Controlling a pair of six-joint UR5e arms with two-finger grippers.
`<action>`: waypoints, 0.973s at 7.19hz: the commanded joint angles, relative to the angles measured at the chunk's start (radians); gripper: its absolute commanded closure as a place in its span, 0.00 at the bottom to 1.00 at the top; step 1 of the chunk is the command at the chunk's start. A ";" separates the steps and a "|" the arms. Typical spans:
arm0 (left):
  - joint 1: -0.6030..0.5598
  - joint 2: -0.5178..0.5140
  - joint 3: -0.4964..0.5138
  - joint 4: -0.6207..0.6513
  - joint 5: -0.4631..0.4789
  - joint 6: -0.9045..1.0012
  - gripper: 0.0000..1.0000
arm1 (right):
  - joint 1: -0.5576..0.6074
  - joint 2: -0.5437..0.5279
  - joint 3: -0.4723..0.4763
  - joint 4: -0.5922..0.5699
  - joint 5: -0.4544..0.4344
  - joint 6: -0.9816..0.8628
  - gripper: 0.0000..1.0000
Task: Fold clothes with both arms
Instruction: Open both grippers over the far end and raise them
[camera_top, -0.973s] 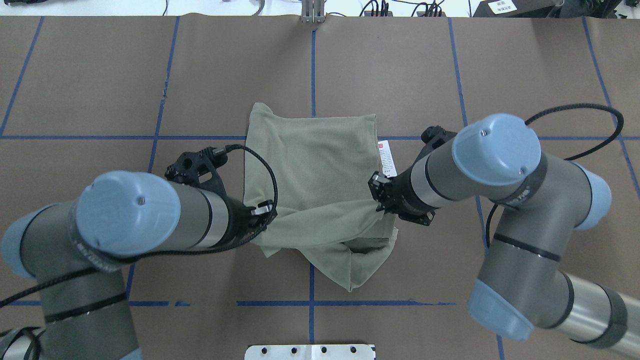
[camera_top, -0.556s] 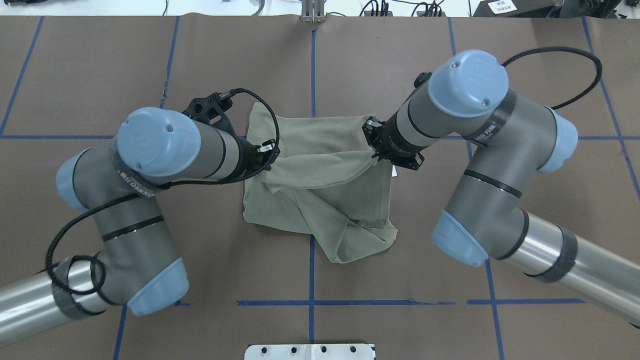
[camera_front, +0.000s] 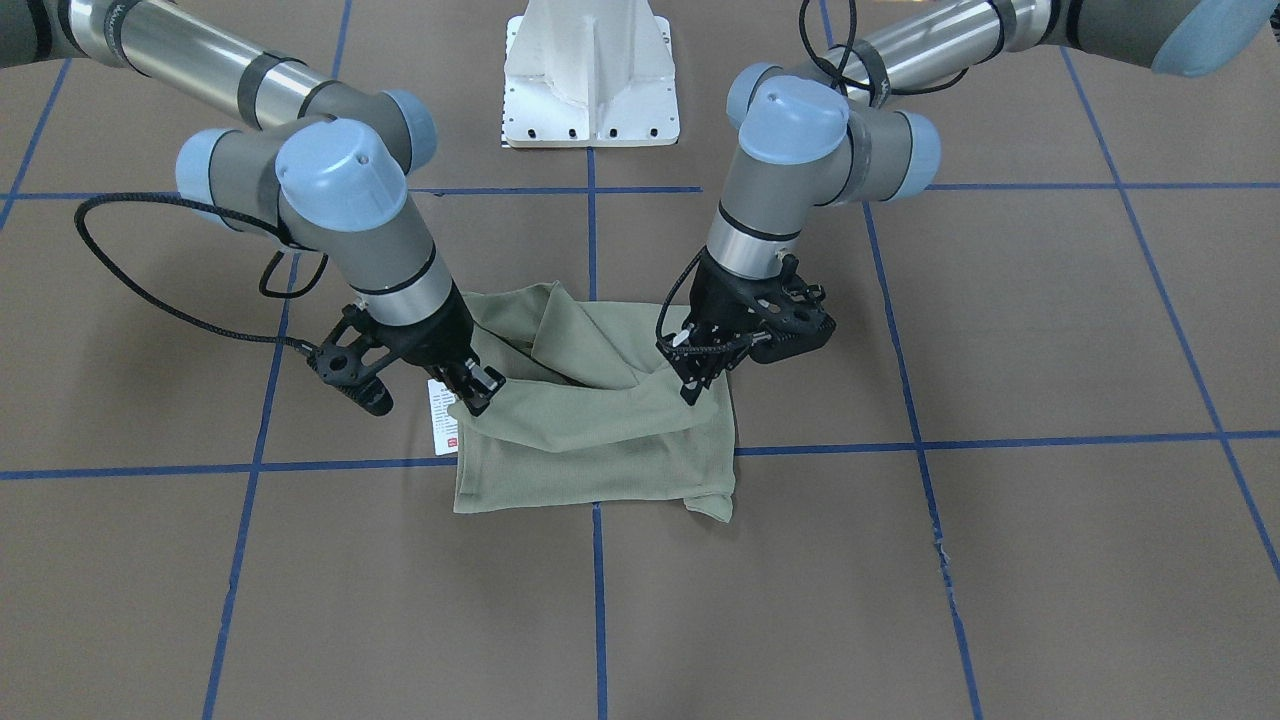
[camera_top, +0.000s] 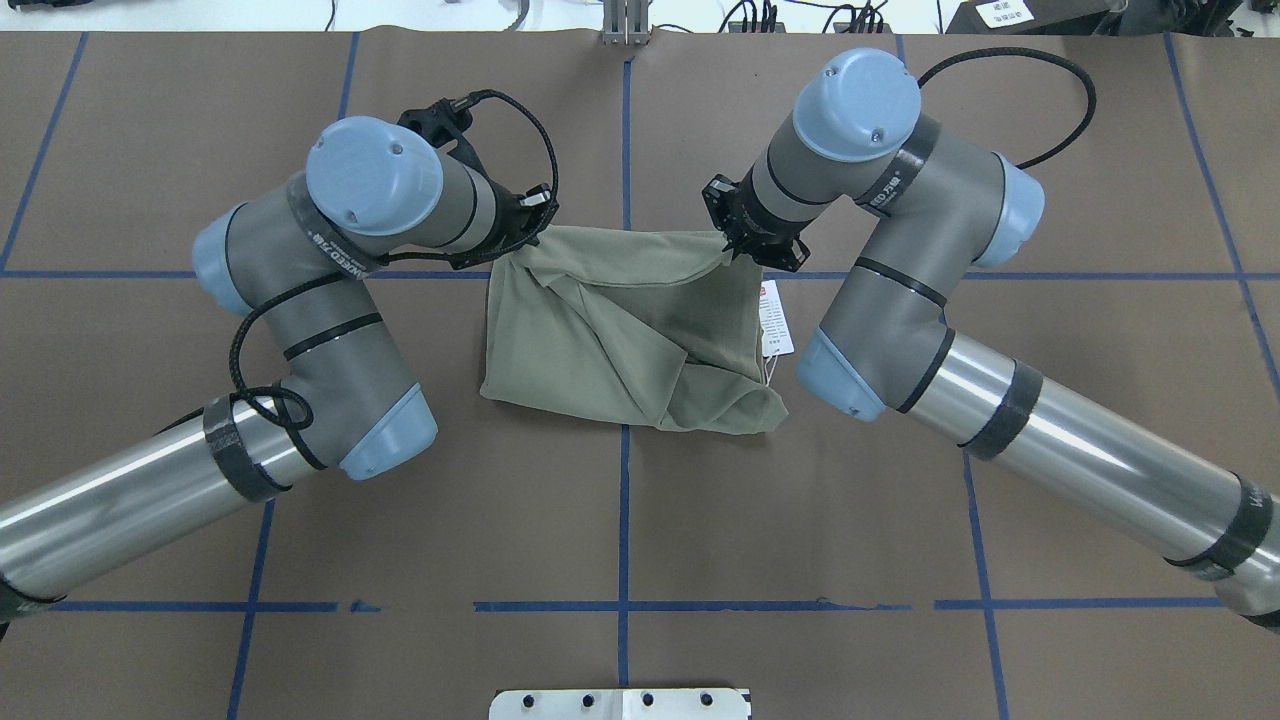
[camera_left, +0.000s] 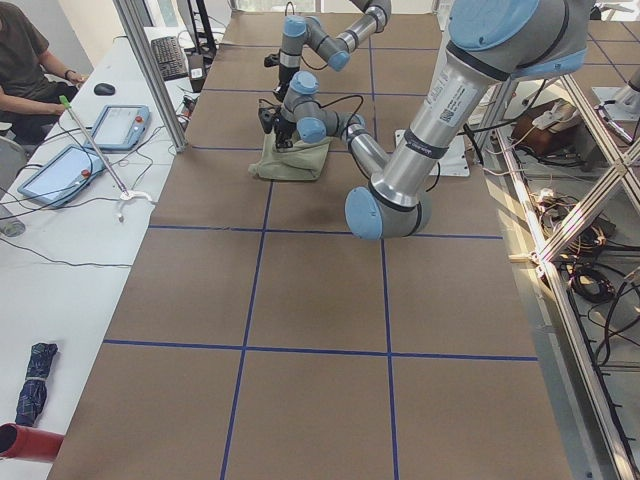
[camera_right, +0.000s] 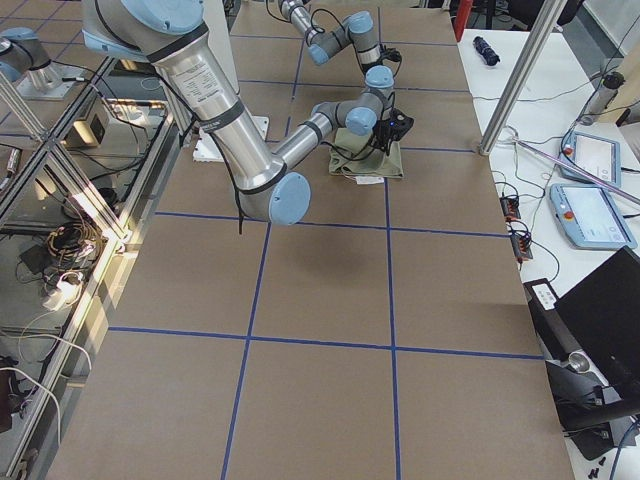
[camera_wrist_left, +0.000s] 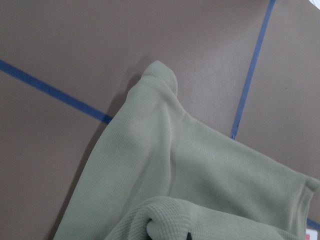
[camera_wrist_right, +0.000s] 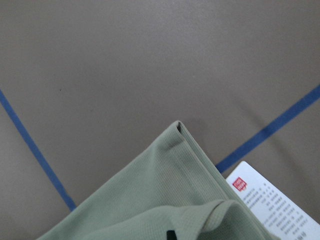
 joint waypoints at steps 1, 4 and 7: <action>-0.074 -0.096 0.212 -0.039 0.008 0.111 0.00 | 0.043 0.048 -0.203 0.164 0.027 -0.017 0.01; -0.114 -0.092 0.288 -0.151 -0.004 0.189 0.00 | 0.092 0.056 -0.208 0.186 0.132 -0.003 0.00; -0.263 0.038 0.163 -0.157 -0.278 0.416 0.00 | 0.013 0.040 -0.057 0.127 0.131 -0.087 0.00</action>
